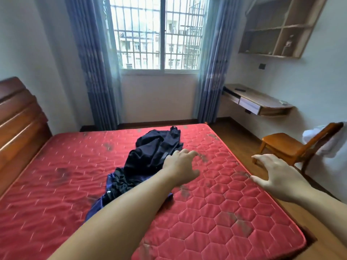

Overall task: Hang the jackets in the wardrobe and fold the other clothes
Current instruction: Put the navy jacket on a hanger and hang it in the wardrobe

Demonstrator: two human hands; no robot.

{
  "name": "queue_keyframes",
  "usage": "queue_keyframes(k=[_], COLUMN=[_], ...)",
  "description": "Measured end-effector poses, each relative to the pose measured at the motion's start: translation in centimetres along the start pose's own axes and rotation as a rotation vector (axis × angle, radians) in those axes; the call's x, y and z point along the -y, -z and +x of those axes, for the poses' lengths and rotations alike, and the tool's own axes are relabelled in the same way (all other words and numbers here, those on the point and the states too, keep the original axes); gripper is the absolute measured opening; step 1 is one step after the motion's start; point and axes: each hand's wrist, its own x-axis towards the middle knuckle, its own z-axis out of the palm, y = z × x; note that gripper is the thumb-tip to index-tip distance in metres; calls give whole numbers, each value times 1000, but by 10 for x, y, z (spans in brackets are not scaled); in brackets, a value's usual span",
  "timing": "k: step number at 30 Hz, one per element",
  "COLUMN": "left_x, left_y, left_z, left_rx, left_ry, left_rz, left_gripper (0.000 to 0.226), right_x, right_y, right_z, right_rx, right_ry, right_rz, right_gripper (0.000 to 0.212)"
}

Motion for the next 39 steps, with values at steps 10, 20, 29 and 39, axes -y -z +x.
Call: queue_keyframes(k=[10, 20, 29, 39], left_x=[41, -67, -169, -317], left_y=[-12, -55, -68, -113], left_z=[43, 121, 145, 157], left_rx=[12, -62, -109, -124], left_ry=[241, 489, 589, 514], left_rz=[37, 20, 49, 6], left_gripper=[65, 59, 61, 64], right_x=[-12, -137, -240, -363], right_y=[-49, -81, -62, -36], right_z=[97, 208, 231, 159], right_rx=[59, 112, 136, 105], right_ry=[145, 273, 344, 319], right_rz=[52, 203, 211, 158], right_gripper=[70, 68, 66, 69])
